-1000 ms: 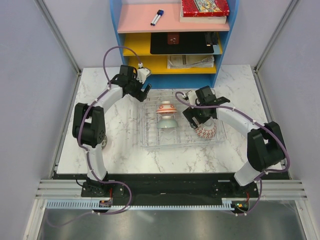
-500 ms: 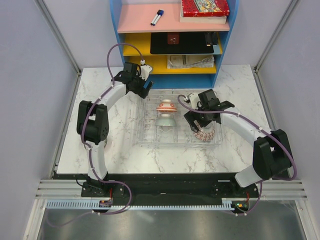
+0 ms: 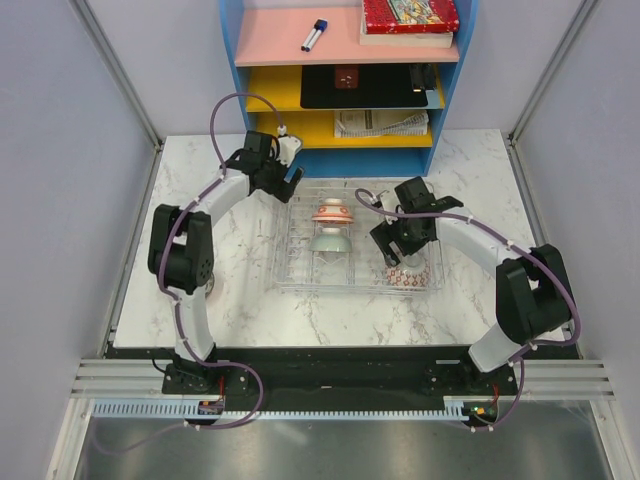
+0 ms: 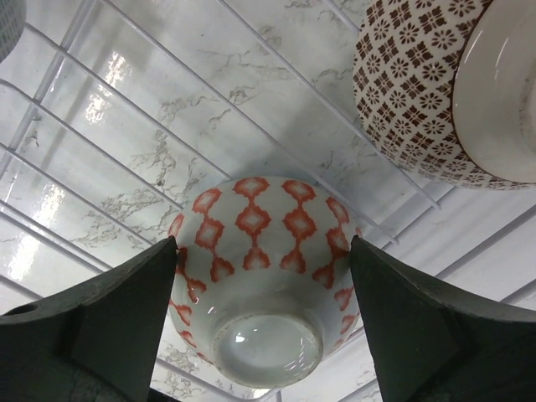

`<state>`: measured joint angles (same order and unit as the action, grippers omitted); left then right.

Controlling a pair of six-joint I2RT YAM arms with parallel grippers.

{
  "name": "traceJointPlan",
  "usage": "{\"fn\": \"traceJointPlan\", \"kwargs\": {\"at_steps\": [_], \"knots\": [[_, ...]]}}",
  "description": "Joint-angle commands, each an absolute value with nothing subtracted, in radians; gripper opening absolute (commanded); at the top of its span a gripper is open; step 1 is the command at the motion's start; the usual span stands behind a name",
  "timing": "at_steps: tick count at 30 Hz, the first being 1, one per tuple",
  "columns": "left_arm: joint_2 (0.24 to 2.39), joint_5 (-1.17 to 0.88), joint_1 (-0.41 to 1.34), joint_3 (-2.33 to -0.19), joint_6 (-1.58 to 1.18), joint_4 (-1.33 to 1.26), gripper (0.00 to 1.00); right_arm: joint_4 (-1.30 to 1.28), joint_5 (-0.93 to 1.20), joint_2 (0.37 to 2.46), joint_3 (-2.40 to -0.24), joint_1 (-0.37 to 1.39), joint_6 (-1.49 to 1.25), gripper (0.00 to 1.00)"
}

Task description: Load the bowls into the dish rack

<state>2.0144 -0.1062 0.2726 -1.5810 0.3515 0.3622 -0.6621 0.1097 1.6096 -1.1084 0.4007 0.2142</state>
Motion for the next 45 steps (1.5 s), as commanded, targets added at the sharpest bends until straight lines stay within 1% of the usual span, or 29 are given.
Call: {"fn": "traceJointPlan", "kwargs": {"at_steps": [1,6,10,15,18,20,23,25,26,28,29,30,31,34,37,45], "knots": [[1.927,-0.049,0.252,-1.54,0.365,0.354,1.0,-0.752,0.199,1.594,-1.124,0.396,0.216,0.89],[1.896,-0.066,0.25,-1.54,0.341,0.354,1.0,-0.813,0.221,1.542,-1.129,0.396,0.258,0.89],[1.881,-0.081,0.252,-1.558,0.325,0.356,1.0,-0.815,0.219,1.497,-1.155,0.396,0.271,0.91],[1.867,-0.1,0.252,-1.606,0.319,0.385,1.0,-0.816,0.199,1.465,-1.25,0.396,0.293,0.95],[1.826,-0.104,0.25,-1.603,0.327,0.402,1.0,-0.815,0.195,1.448,-1.301,0.396,0.314,0.96],[1.77,-0.106,0.247,-1.58,0.327,0.417,1.0,-0.796,0.189,1.425,-1.318,0.396,0.321,0.98],[1.672,-0.092,0.219,-1.52,0.304,0.454,1.0,-0.767,0.184,1.385,-1.328,0.396,0.328,0.98],[1.62,-0.084,0.163,-1.439,0.284,0.468,1.0,-0.756,0.192,1.361,-1.327,0.396,0.336,0.98],[1.561,-0.095,0.135,-1.409,0.27,0.485,1.0,-0.743,0.196,1.333,-1.322,0.396,0.336,0.98],[1.502,-0.126,0.031,-1.305,0.264,0.497,1.0,-0.729,0.216,1.307,-1.316,0.396,0.339,0.98],[1.45,-0.147,0.002,-1.266,0.282,0.509,1.0,-0.726,0.225,1.281,-1.31,0.396,0.342,0.98],[1.419,-0.144,-0.067,-1.226,0.297,0.515,1.0,-0.719,0.232,1.27,-1.307,0.397,0.341,0.97],[1.392,-0.146,-0.09,-1.142,0.316,0.518,1.0,-0.716,0.25,1.26,-1.305,0.396,0.338,0.98],[1.293,-0.152,-0.178,-0.984,0.376,0.523,1.0,-0.716,0.282,1.227,-1.298,0.394,0.342,0.98],[1.207,-0.15,-0.265,-0.867,0.414,0.526,1.0,-0.709,0.316,1.2,-1.269,0.394,0.347,0.98],[1.042,-0.161,-0.478,-0.718,0.534,0.607,1.0,-0.724,0.319,1.204,-1.259,0.394,0.342,0.98]]}}
